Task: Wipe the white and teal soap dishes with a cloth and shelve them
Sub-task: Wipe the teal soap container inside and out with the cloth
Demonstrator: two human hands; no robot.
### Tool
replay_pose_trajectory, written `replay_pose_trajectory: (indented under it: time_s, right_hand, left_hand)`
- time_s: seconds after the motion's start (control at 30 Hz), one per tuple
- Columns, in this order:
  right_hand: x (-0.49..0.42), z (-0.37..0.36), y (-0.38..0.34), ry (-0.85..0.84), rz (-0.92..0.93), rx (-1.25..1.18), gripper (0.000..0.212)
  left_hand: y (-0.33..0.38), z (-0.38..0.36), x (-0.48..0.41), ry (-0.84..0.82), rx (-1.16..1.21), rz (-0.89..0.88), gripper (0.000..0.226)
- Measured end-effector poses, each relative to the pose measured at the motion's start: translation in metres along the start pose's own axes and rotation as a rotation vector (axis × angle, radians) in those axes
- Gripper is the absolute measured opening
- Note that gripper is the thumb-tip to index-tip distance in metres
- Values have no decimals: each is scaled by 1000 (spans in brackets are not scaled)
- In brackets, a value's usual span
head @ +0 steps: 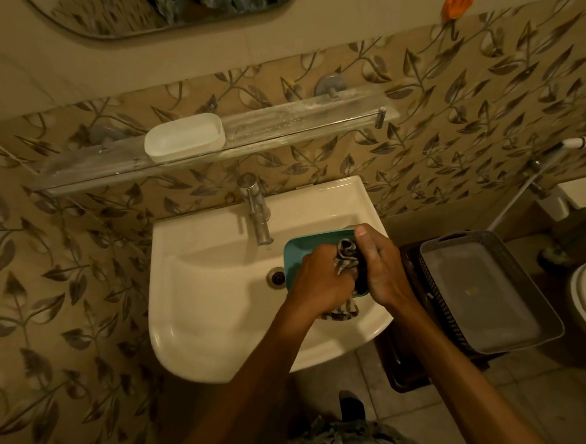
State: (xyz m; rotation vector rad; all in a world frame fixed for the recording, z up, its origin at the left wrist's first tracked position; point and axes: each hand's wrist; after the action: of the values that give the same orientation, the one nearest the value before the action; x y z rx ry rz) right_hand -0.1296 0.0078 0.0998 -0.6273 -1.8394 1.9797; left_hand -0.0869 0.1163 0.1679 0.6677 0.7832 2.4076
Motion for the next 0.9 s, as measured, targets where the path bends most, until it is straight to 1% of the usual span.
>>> replay_pose_trajectory:
  time_s: [0.07,0.13,0.2,0.27,0.33,0.43,0.5,0.67,0.73,0.77,0.83,0.9]
  right_hand:
    - [-2,4,0,-14,-4,7,40]
    - [-2,6,0,-30,-16,-7,38]
    - [-1,10,1,-44,-19,-26,39]
    - [-1,14,0,-42,-22,-46,45]
    - [-2,17,-1,-47,11,-31,49]
    - [-3,15,-5,-68,81,24,45]
    - [-4,15,-5,-67,100,54,45]
    - [-2,10,-4,-25,101,42,39]
    - [-2,6,-4,-10,86,6,40]
    - [-2,7,-4,6,78,-22,42]
    - [-5,10,-4,31,85,-25,45]
    - [-5,13,-4,22,104,18,49]
  left_hand:
    - [-1,0,3,-35,-99,-94,19]
    - [-6,-4,5,-8,-332,-218,32]
    - [-12,-5,6,27,-557,-282,42]
    - [-21,-3,4,43,-726,-257,45]
    - [-29,-2,4,64,-784,-191,48]
    - [-30,-9,12,67,-742,-149,53]
    - [-27,-14,17,49,-640,-115,57]
    - [-13,-21,20,121,-382,-167,41]
    - [-5,-23,18,142,-263,-194,33]
    - [-3,-24,17,145,-227,-201,32]
    - [-3,-26,15,146,-217,-223,36]
    - [-5,-28,15,175,-307,-279,39]
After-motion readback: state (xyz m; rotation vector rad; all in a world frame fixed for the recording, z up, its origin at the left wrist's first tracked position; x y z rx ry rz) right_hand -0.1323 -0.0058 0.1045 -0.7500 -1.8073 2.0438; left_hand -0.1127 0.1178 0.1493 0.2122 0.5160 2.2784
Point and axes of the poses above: each hand's wrist, its own x-axis away from the middle knuckle, its own z-axis out of the back of the hand, y = z × x, and after that the axes turned 8 degrees about -x, right-handed
